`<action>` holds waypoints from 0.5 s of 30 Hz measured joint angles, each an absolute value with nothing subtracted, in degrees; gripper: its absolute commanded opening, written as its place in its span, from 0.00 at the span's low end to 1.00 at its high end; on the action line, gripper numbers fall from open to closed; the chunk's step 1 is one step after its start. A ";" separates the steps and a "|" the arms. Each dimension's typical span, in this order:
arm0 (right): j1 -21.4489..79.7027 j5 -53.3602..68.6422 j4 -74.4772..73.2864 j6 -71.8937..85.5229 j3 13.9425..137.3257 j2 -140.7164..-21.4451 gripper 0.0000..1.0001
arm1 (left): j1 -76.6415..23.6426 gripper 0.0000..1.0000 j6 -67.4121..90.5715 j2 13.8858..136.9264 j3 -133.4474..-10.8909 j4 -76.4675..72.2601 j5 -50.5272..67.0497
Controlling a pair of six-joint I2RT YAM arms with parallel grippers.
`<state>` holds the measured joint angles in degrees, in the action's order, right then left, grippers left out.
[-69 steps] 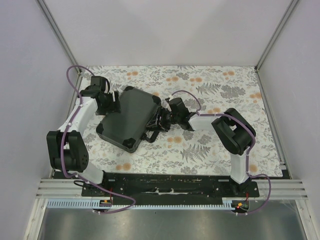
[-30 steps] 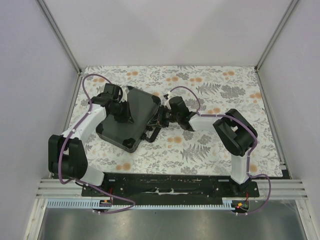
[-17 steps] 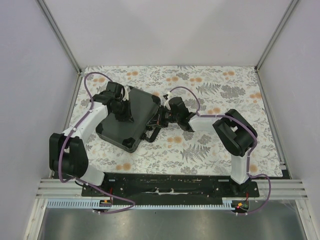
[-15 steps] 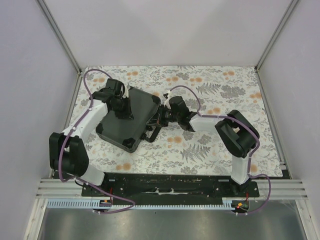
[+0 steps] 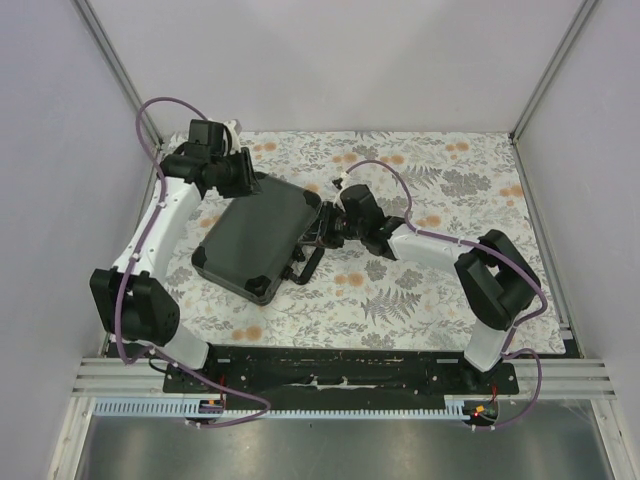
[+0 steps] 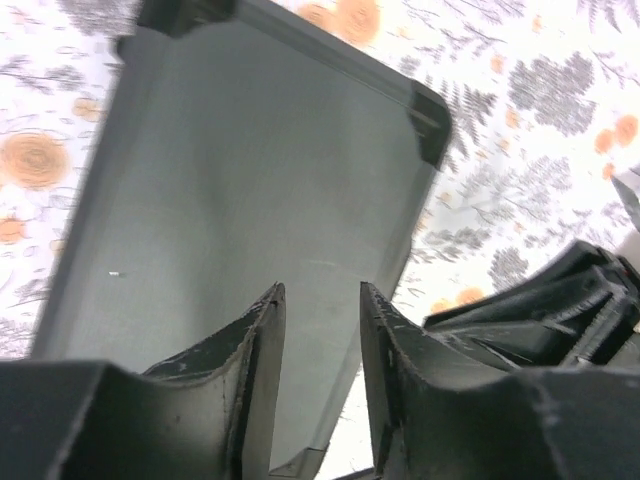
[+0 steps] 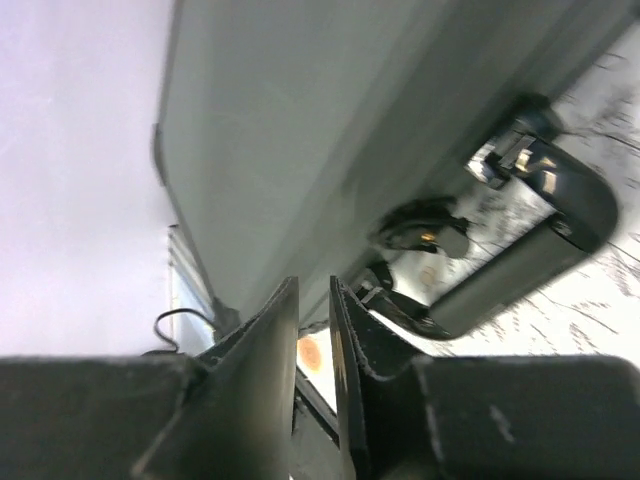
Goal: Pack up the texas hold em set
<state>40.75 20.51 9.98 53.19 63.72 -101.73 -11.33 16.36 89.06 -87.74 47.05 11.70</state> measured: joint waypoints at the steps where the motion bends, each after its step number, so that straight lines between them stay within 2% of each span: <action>1: 40.82 19.42 8.12 52.80 63.72 -101.73 0.22 | -10.26 0.49 16.34 89.47 -88.03 47.05 11.44; 7: 42.22 12.91 -0.56 49.65 64.79 -103.00 0.17 | -3.14 0.58 16.47 93.21 -88.20 46.96 9.52; 15: 45.63 5.67 -8.80 45.67 71.55 -109.58 0.17 | 3.36 0.59 17.74 97.91 -87.22 46.15 7.62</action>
